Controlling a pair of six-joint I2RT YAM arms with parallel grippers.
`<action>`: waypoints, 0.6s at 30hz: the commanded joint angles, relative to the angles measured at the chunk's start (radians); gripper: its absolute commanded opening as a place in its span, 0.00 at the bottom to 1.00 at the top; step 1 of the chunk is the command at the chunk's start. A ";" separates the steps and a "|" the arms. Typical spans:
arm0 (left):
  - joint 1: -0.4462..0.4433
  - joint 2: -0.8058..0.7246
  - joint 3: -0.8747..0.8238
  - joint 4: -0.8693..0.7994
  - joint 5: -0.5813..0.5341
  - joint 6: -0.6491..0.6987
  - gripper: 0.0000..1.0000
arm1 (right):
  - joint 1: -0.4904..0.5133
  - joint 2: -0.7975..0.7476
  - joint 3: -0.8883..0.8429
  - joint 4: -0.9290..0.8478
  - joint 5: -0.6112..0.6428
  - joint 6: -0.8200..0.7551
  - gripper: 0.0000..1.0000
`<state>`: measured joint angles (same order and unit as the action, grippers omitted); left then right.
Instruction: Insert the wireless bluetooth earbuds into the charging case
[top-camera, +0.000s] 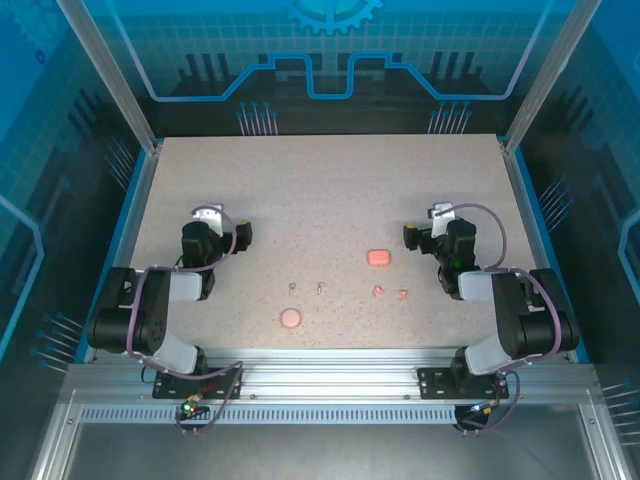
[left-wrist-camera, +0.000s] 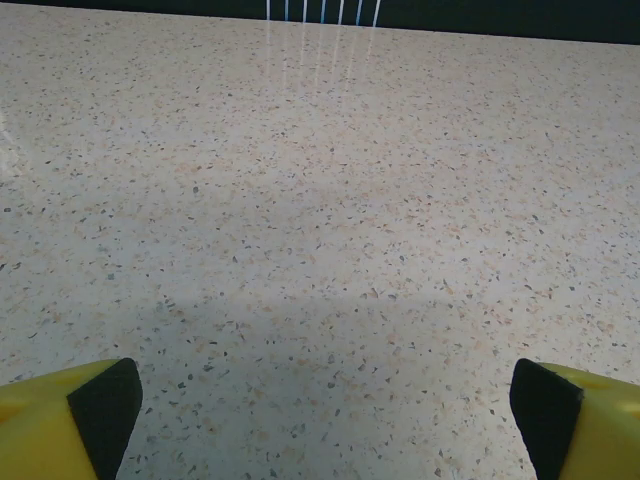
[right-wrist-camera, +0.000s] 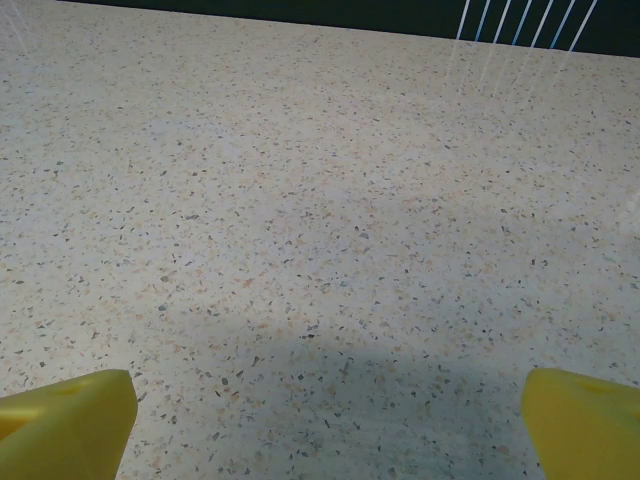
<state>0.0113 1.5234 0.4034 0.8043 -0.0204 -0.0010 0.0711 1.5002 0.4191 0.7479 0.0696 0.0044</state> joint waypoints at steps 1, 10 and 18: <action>0.009 -0.002 0.005 0.001 0.022 -0.010 0.99 | -0.014 0.004 0.017 -0.001 -0.012 -0.011 1.00; 0.009 -0.003 0.005 -0.001 0.022 -0.010 0.99 | -0.014 0.003 0.017 -0.002 -0.012 -0.010 1.00; 0.008 -0.002 0.006 0.001 0.023 -0.010 0.99 | -0.020 0.003 0.019 -0.004 -0.025 -0.008 1.00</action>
<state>0.0113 1.5234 0.4034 0.8043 -0.0204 -0.0010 0.0708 1.5002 0.4191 0.7479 0.0658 0.0021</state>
